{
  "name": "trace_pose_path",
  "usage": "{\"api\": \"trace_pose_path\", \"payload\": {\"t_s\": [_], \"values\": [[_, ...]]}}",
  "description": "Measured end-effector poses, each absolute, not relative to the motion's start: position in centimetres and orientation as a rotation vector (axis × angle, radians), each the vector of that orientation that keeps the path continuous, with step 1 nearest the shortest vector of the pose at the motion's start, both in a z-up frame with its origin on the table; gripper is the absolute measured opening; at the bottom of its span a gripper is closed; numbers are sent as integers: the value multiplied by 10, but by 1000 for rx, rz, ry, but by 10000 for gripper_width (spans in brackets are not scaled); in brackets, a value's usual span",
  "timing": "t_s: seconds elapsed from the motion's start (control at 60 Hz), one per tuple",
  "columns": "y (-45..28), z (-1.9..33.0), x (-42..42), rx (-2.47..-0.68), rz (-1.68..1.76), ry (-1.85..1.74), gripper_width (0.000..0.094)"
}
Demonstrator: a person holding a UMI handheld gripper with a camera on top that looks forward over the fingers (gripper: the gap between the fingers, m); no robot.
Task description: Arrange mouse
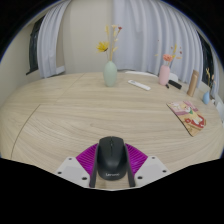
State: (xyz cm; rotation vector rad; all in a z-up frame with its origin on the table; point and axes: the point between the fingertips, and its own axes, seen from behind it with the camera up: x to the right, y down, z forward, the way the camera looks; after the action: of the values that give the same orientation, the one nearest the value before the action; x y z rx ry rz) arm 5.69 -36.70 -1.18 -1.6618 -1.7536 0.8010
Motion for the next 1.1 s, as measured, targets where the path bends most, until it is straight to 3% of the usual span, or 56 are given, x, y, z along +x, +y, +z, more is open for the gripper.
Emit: {"api": "trace_pose_path", "payload": {"t_s": [0.167, 0.35, 0.5, 0.617, 0.767, 0.917, 1.1], "values": [[-379, -4, 64, -1684, 847, -1806, 387], [-359, 76, 50, -1677, 960, -1728, 384], [-276, 136, 2, -1631, 956, -1617, 384], [-186, 155, -38, -1609, 899, -1543, 383], [-76, 131, -77, -1617, 809, -1530, 382], [-5, 66, -103, -1656, 751, -1582, 383], [24, -3, -98, -1742, 719, -1645, 383]]}}
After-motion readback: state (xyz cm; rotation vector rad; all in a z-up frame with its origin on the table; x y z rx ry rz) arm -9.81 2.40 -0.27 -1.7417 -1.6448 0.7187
